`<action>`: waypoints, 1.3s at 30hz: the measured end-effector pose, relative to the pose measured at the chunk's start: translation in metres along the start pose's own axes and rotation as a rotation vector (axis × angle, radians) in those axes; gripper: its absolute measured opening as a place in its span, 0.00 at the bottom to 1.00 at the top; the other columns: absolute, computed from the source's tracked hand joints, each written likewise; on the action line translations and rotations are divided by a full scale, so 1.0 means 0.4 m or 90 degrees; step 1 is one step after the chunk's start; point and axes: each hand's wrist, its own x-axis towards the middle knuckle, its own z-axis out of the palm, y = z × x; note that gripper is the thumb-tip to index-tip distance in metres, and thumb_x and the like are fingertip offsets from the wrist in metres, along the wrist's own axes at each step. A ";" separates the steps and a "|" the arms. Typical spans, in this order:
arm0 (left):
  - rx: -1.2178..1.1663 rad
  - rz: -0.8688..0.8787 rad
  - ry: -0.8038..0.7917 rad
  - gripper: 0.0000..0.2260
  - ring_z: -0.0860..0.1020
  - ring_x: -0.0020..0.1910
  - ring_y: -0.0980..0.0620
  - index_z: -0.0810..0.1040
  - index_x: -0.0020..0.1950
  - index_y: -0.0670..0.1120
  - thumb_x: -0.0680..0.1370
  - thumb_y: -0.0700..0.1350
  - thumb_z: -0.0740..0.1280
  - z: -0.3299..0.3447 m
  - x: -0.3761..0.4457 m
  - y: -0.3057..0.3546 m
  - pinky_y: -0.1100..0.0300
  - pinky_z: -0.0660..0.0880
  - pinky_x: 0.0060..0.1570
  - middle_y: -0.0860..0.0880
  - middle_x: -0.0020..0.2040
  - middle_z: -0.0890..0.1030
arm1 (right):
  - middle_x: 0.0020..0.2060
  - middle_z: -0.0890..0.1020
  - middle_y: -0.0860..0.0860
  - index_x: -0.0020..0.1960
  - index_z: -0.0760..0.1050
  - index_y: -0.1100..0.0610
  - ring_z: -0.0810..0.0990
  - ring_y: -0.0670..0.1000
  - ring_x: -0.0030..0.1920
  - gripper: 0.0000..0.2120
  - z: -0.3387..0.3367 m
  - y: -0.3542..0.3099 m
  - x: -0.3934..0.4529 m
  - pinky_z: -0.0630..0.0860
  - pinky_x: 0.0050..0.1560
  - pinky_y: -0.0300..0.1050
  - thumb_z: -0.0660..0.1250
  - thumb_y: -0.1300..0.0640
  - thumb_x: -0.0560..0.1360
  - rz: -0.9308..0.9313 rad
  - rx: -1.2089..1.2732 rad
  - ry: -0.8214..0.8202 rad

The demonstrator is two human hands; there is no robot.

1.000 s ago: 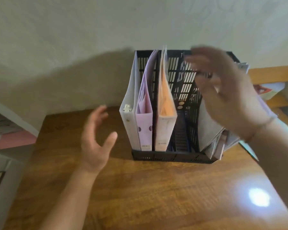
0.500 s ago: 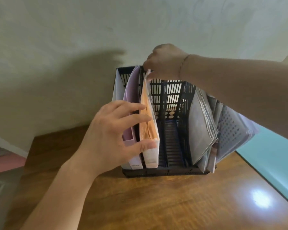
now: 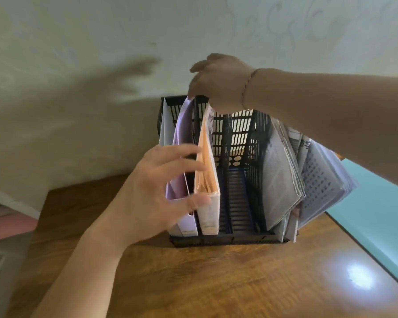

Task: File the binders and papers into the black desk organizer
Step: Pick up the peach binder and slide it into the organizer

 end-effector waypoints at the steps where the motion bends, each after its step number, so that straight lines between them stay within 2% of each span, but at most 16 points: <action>1: -0.053 -0.049 0.033 0.19 0.62 0.72 0.63 0.76 0.61 0.60 0.72 0.63 0.66 -0.009 -0.001 -0.005 0.52 0.66 0.67 0.65 0.68 0.70 | 0.60 0.79 0.49 0.62 0.75 0.45 0.73 0.54 0.64 0.22 -0.031 -0.019 -0.018 0.70 0.64 0.56 0.63 0.60 0.70 0.069 0.111 0.025; 3: -0.119 -0.151 0.125 0.21 0.59 0.73 0.65 0.72 0.64 0.65 0.72 0.65 0.64 -0.017 -0.001 -0.026 0.57 0.61 0.67 0.68 0.72 0.64 | 0.65 0.76 0.50 0.67 0.71 0.49 0.72 0.52 0.65 0.21 -0.084 -0.078 -0.077 0.67 0.66 0.47 0.62 0.56 0.74 0.216 0.366 0.070; 5: -0.287 -0.263 0.154 0.25 0.59 0.74 0.63 0.68 0.68 0.66 0.72 0.64 0.65 -0.011 -0.001 -0.043 0.52 0.60 0.72 0.66 0.74 0.62 | 0.65 0.76 0.51 0.69 0.69 0.53 0.75 0.50 0.61 0.23 -0.101 -0.179 -0.177 0.69 0.62 0.41 0.61 0.46 0.77 0.291 0.574 0.113; 7: -0.451 -0.346 0.124 0.28 0.60 0.74 0.60 0.65 0.71 0.66 0.71 0.60 0.67 0.001 -0.002 -0.052 0.46 0.59 0.74 0.63 0.75 0.62 | 0.69 0.70 0.49 0.72 0.62 0.52 0.74 0.46 0.60 0.28 -0.092 -0.299 -0.271 0.66 0.62 0.38 0.58 0.40 0.77 0.291 0.705 0.109; 9: -0.518 -0.387 0.069 0.30 0.62 0.74 0.53 0.64 0.71 0.67 0.70 0.59 0.69 0.008 -0.002 -0.057 0.42 0.59 0.73 0.59 0.75 0.64 | 0.73 0.63 0.48 0.76 0.52 0.46 0.66 0.46 0.69 0.32 -0.042 -0.370 -0.314 0.62 0.67 0.38 0.56 0.38 0.76 0.286 0.821 0.066; 12: -0.596 -0.420 0.011 0.28 0.71 0.69 0.47 0.66 0.70 0.67 0.71 0.59 0.70 0.014 -0.009 -0.061 0.41 0.64 0.70 0.54 0.71 0.72 | 0.62 0.77 0.58 0.75 0.49 0.38 0.76 0.48 0.61 0.30 0.024 -0.383 -0.322 0.70 0.58 0.34 0.54 0.39 0.76 0.288 0.922 0.053; 14: -0.637 -0.408 -0.004 0.22 0.76 0.65 0.47 0.68 0.70 0.63 0.76 0.55 0.66 0.019 -0.012 -0.053 0.42 0.67 0.69 0.52 0.66 0.77 | 0.64 0.76 0.53 0.75 0.49 0.37 0.72 0.35 0.62 0.28 0.036 -0.383 -0.323 0.65 0.58 0.27 0.54 0.41 0.77 0.270 0.937 0.055; 16: -0.631 -0.399 -0.015 0.18 0.77 0.64 0.49 0.69 0.70 0.61 0.80 0.53 0.61 0.025 -0.012 -0.038 0.44 0.68 0.68 0.52 0.64 0.79 | 0.64 0.71 0.42 0.75 0.49 0.37 0.68 0.34 0.63 0.28 0.040 -0.394 -0.327 0.62 0.60 0.29 0.52 0.40 0.77 0.264 0.938 0.066; 18: -0.575 -0.398 -0.017 0.18 0.75 0.65 0.51 0.69 0.70 0.63 0.80 0.57 0.61 0.030 -0.008 -0.034 0.44 0.66 0.69 0.55 0.65 0.78 | 0.61 0.68 0.37 0.75 0.50 0.37 0.70 0.33 0.58 0.28 0.036 -0.403 -0.327 0.62 0.55 0.24 0.51 0.39 0.76 0.283 0.927 0.087; 20: -0.520 -0.413 0.002 0.23 0.71 0.69 0.51 0.68 0.70 0.65 0.75 0.66 0.62 0.032 -0.014 -0.038 0.41 0.63 0.71 0.57 0.68 0.74 | 0.63 0.67 0.37 0.75 0.49 0.38 0.70 0.32 0.55 0.28 0.032 -0.406 -0.330 0.62 0.53 0.25 0.50 0.38 0.77 0.289 0.923 0.096; 22: -0.513 -0.408 0.023 0.32 0.67 0.72 0.52 0.66 0.71 0.65 0.69 0.75 0.59 0.042 -0.041 -0.050 0.41 0.60 0.72 0.57 0.72 0.70 | 0.71 0.63 0.41 0.75 0.45 0.38 0.69 0.36 0.62 0.30 0.037 -0.407 -0.346 0.63 0.61 0.33 0.50 0.36 0.77 0.264 0.939 0.095; 25: -0.633 -0.327 0.076 0.36 0.70 0.70 0.56 0.69 0.71 0.60 0.67 0.77 0.57 0.090 -0.135 -0.078 0.51 0.66 0.70 0.57 0.70 0.74 | 0.72 0.65 0.43 0.76 0.44 0.40 0.66 0.38 0.68 0.37 0.085 -0.447 -0.400 0.67 0.64 0.37 0.57 0.33 0.73 0.313 1.017 0.140; 27: -0.543 -0.350 0.094 0.34 0.72 0.68 0.60 0.72 0.67 0.60 0.65 0.74 0.65 0.151 -0.204 -0.108 0.59 0.69 0.67 0.59 0.67 0.76 | 0.68 0.72 0.44 0.75 0.53 0.45 0.69 0.41 0.67 0.36 0.153 -0.507 -0.441 0.71 0.65 0.43 0.63 0.37 0.72 0.381 0.901 0.125; 31: -0.183 -0.514 0.016 0.33 0.69 0.71 0.53 0.67 0.73 0.53 0.70 0.52 0.76 0.315 -0.290 -0.189 0.52 0.68 0.70 0.53 0.71 0.72 | 0.60 0.80 0.45 0.71 0.65 0.48 0.67 0.52 0.70 0.31 0.296 -0.628 -0.456 0.61 0.70 0.55 0.67 0.44 0.71 0.416 0.451 0.005; 35: -0.156 -0.503 0.140 0.19 0.82 0.56 0.52 0.77 0.64 0.51 0.73 0.48 0.74 0.402 -0.312 -0.209 0.56 0.79 0.56 0.52 0.57 0.83 | 0.60 0.80 0.47 0.69 0.67 0.48 0.59 0.53 0.74 0.28 0.352 -0.673 -0.425 0.39 0.71 0.62 0.67 0.42 0.72 0.488 0.425 -0.036; 39: -0.086 -0.481 0.248 0.17 0.84 0.50 0.51 0.80 0.61 0.50 0.73 0.48 0.74 0.446 -0.317 -0.212 0.52 0.82 0.50 0.50 0.52 0.85 | 0.53 0.83 0.46 0.58 0.76 0.48 0.63 0.52 0.72 0.15 0.364 -0.672 -0.404 0.37 0.71 0.60 0.70 0.48 0.72 0.576 0.481 0.025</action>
